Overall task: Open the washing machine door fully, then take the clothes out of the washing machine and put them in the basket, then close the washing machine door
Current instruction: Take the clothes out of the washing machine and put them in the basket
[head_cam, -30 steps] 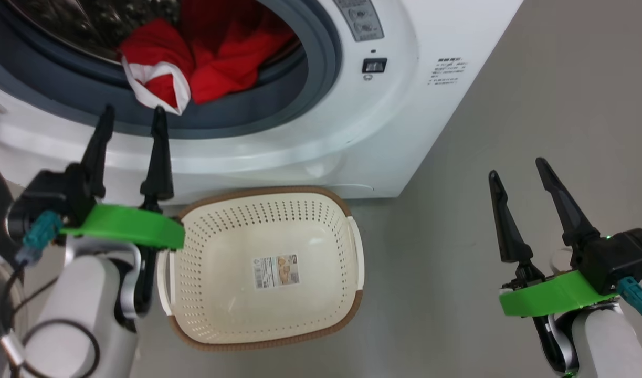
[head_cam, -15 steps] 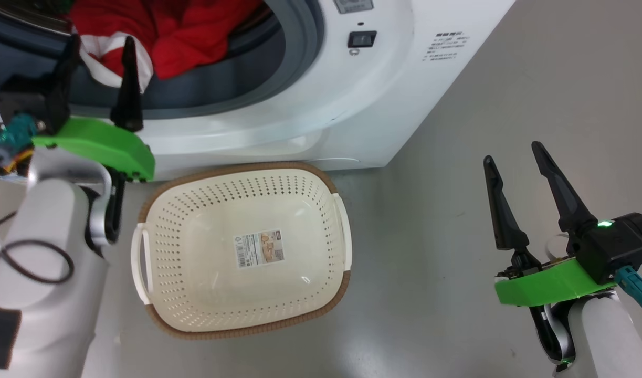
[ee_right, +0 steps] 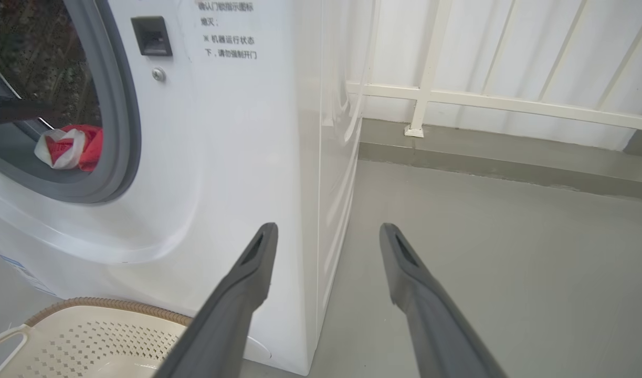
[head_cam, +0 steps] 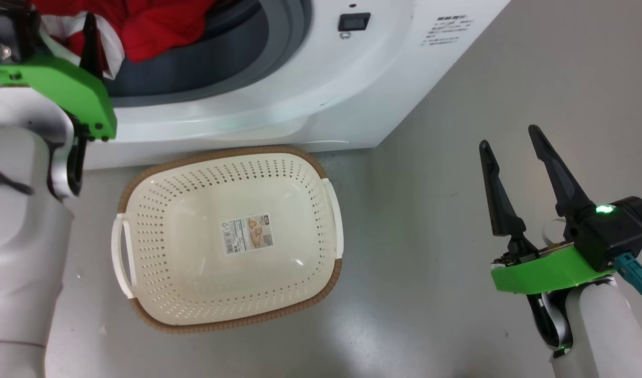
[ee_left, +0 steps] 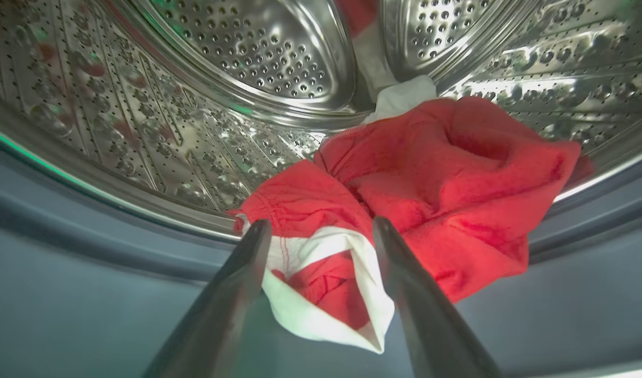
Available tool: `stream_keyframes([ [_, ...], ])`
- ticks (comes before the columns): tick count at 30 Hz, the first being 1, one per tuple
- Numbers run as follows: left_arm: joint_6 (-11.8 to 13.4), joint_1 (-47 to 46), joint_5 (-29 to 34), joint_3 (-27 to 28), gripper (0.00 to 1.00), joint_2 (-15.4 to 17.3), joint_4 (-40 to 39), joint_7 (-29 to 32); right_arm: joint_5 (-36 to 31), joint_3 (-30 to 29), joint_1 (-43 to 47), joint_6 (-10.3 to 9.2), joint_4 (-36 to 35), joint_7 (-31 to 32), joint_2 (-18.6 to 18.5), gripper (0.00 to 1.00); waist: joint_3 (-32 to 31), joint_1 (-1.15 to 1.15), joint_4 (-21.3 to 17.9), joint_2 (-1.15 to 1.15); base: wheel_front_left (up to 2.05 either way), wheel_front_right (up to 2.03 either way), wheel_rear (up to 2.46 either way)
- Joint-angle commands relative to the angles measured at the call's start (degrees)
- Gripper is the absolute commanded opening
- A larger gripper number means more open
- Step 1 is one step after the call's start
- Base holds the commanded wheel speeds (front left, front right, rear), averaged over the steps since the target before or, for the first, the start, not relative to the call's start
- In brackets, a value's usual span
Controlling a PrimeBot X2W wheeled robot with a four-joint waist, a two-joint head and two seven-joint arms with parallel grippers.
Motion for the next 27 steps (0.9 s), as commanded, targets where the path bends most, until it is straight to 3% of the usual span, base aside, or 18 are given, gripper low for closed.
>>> stream_keyframes([
  [1,0.5,-1.41,0.62,1.09,1.0,2.99,-0.8,0.39,0.35,1.27,-0.45,0.26,-1.19,-0.35,-0.22,1.0,0.43,0.0,-0.26,0.0,0.0,0.0,0.0],
  [12,0.1,-6.25,2.06,-1.54,1.0,5.06,5.84,8.19,1.79,1.69,-1.79,0.26,-0.93,-0.35,-0.22,1.0,2.27,0.0,-1.64,0.0,0.0,0.0,0.0],
  [24,-0.46,-7.3,2.63,-3.58,1.0,6.08,9.8,10.81,3.07,1.81,-2.36,0.26,-0.69,-0.35,-0.22,1.0,3.05,0.0,-2.8,0.0,0.0,0.0,0.0],
  [26,-0.91,-7.51,2.3,-3.82,0.0,6.01,10.37,11.51,3.37,1.86,-2.42,0.26,-0.63,-0.35,-0.22,1.0,3.17,0.0,-2.93,0.0,0.0,0.0,0.0],
  [27,-1.05,-7.54,2.11,-3.86,0.0,5.91,10.63,11.91,3.42,1.85,-2.45,0.26,-0.58,-0.35,-0.22,1.0,3.18,0.0,-2.94,0.0,0.0,0.0,0.0],
])
